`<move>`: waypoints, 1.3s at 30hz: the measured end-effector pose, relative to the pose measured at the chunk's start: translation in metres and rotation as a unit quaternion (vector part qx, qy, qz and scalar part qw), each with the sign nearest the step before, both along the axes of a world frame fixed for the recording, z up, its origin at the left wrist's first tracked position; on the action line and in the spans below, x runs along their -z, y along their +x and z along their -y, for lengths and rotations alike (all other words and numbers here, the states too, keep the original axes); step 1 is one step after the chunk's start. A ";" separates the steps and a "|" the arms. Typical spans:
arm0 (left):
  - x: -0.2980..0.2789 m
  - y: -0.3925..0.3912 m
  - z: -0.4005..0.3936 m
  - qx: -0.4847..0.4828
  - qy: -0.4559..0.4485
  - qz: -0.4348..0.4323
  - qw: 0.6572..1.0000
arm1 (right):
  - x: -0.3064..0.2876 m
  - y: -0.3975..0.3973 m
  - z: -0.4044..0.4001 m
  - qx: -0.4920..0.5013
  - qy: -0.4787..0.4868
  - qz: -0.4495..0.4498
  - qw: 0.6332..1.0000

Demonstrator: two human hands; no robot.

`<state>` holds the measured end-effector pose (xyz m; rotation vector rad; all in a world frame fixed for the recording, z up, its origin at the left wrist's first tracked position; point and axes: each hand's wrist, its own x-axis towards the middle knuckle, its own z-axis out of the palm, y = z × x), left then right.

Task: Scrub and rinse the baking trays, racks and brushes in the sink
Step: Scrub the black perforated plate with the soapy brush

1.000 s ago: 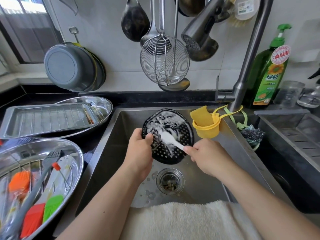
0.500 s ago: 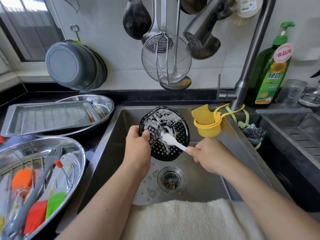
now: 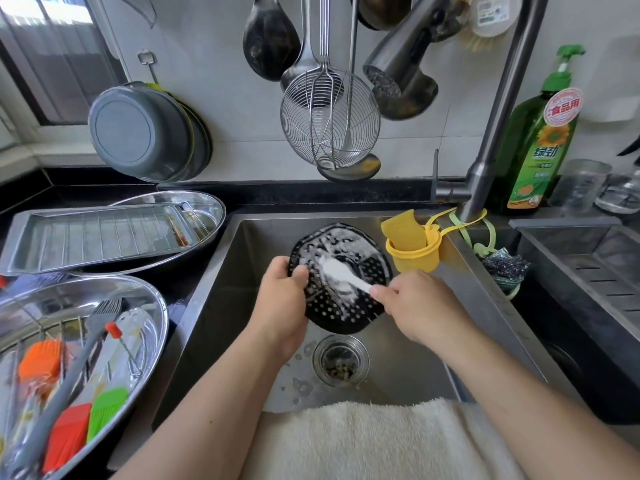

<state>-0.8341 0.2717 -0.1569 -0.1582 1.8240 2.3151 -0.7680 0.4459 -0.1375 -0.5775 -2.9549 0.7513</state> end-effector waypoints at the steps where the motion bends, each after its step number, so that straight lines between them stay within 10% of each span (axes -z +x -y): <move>1: 0.000 0.002 -0.002 0.014 -0.004 -0.001 1.000 | -0.001 -0.001 0.000 0.004 -0.001 -0.016 1.000; 6: -0.001 -0.003 0.004 -0.044 0.008 -0.009 0.999 | 0.002 0.003 0.000 -0.025 -0.001 0.044 0.999; 19: -0.003 -0.004 0.010 -0.051 0.008 -0.004 0.999 | -0.005 -0.002 -0.015 0.020 -0.010 -0.123 0.992; 28: -0.005 -0.007 0.015 -0.091 0.019 -0.017 0.996 | 0.000 0.001 -0.012 -0.016 -0.025 0.050 0.998; 33: -0.005 0.003 0.003 -0.031 -0.007 -0.015 0.999 | -0.004 -0.002 -0.011 0.022 -0.014 -0.044 0.999; 39: -0.005 -0.010 0.019 -0.108 0.027 0.021 0.994 | -0.001 0.003 -0.017 0.006 -0.034 0.059 0.998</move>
